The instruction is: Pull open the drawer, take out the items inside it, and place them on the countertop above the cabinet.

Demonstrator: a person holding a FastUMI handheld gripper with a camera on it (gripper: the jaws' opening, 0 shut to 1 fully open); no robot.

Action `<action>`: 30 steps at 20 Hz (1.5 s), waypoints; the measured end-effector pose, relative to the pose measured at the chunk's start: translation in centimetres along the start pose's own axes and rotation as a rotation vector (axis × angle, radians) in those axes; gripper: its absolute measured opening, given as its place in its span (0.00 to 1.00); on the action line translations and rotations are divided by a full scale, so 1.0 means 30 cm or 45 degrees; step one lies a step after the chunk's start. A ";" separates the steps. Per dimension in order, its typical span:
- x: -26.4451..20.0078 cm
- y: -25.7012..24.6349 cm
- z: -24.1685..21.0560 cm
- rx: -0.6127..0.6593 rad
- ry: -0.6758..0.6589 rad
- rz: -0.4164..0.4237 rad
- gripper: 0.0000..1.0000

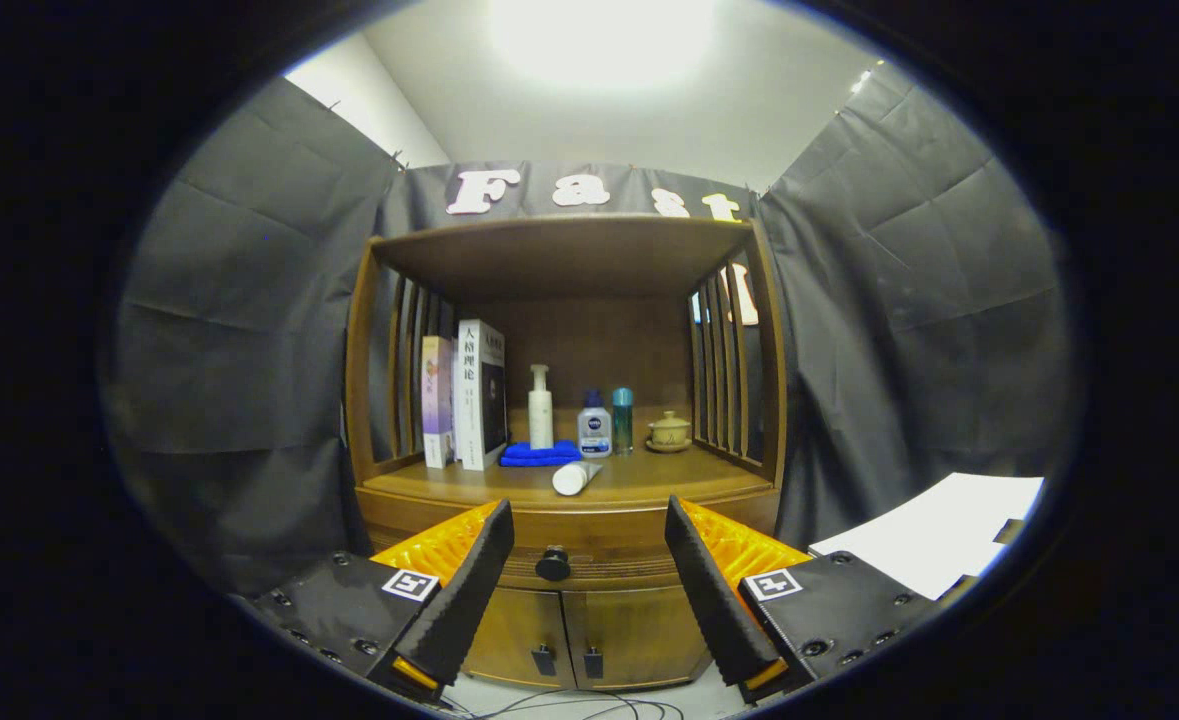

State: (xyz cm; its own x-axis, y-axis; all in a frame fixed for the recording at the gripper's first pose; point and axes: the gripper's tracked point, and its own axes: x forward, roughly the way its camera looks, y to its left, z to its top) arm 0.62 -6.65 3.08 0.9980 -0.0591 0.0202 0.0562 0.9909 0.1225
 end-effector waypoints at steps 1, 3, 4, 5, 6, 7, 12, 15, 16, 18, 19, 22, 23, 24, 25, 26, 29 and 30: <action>-0.032 0.002 0.019 -0.002 -0.016 0.019 0.95; -0.087 0.011 0.026 -0.025 -0.022 0.055 0.95; -0.103 0.013 0.022 -0.056 -0.011 0.066 0.95; -0.119 0.012 0.011 -0.087 0.016 0.069 0.95; -0.129 0.042 0.011 -0.110 0.025 0.103 0.95; -0.134 0.071 0.017 -0.125 0.025 0.132 0.95; -0.143 0.130 0.021 -0.101 0.032 0.205 0.97; -0.148 0.137 0.026 -0.099 0.035 0.233 0.97; -0.149 0.136 0.024 -0.102 0.042 0.236 0.97; -0.155 0.141 0.031 -0.089 0.038 0.241 0.97; -0.155 0.142 0.037 -0.072 0.034 0.241 0.97; -0.156 0.122 0.043 -0.062 0.033 0.217 0.97; -0.161 0.111 0.048 -0.065 0.031 0.205 0.97; -0.159 0.112 0.050 -0.066 0.027 0.201 0.97; -0.156 0.110 0.053 -0.065 0.024 0.198 0.97; -0.160 0.105 0.053 -0.064 0.026 0.195 0.97; -0.156 0.098 0.058 -0.061 0.026 0.187 0.97; -0.158 0.098 0.059 -0.060 0.025 0.188 0.97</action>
